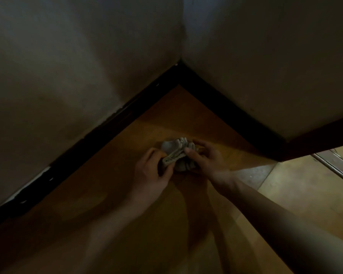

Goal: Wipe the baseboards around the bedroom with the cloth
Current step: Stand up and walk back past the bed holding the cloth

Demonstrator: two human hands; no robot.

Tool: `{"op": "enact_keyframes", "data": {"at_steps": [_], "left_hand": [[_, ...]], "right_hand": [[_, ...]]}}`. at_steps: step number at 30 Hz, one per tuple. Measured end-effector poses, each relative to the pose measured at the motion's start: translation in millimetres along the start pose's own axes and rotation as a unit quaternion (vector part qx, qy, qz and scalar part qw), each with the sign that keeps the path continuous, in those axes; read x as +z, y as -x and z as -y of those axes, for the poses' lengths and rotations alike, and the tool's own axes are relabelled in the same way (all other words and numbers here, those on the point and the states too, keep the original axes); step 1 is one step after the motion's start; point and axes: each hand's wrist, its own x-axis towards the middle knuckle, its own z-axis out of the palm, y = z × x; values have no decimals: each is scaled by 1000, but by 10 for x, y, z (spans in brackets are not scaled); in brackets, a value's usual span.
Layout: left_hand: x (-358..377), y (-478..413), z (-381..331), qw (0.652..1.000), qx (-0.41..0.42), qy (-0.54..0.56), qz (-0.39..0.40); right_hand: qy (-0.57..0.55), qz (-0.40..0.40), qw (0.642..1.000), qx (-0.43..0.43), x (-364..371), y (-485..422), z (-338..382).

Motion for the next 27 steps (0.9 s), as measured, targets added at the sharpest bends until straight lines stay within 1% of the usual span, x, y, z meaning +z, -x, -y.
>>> {"op": "enact_keyframes", "data": {"at_steps": [2,3,4,5,7,9,11,13,15,17,18,19,20,22,24,27], "left_hand": [[-11,-4,30,998,-49,22,-23],[-16,-4,65,996,-78,37,-32],[-27,-3,95,992,-107,52,-35],[-43,-3,119,989,-132,61,-35],[-89,-6,151,982,-170,72,-41],[-128,-33,167,974,-206,75,-59],[-149,-67,206,975,-205,52,-71],[-173,-87,250,985,-161,-9,-54],[-219,-117,293,988,-65,-141,-12],[-261,-177,343,963,59,-260,47],[-272,-214,357,950,111,-285,69],[-270,-243,369,941,147,-293,82],[-262,-269,370,938,163,-292,89],[-250,-304,344,938,172,-290,82],[-243,-331,310,937,184,-290,58],[-231,-334,287,943,211,-257,24]], "right_hand": [[-13,-1,1000,-17,3,-24,1],[-3,-2,1000,-26,-6,-45,-1],[31,-3,999,-40,-28,-60,14],[88,0,995,-56,-63,-88,16],[211,5,974,-88,-141,-148,-1],[315,-9,941,-124,-200,-200,-44],[375,-33,913,-155,-227,-244,-86],[402,-40,894,-193,-236,-266,-96],[415,-34,882,-222,-221,-267,-66],[417,-24,876,-239,-183,-271,-32],[421,-18,873,-245,-168,-286,-20],[429,-10,869,-247,-152,-301,-12],[442,0,862,-249,-138,-315,-6],[465,15,847,-257,-135,-320,-11],[478,1,832,-282,-157,-279,-3],[471,-45,806,-355,-210,-210,-6]]}}
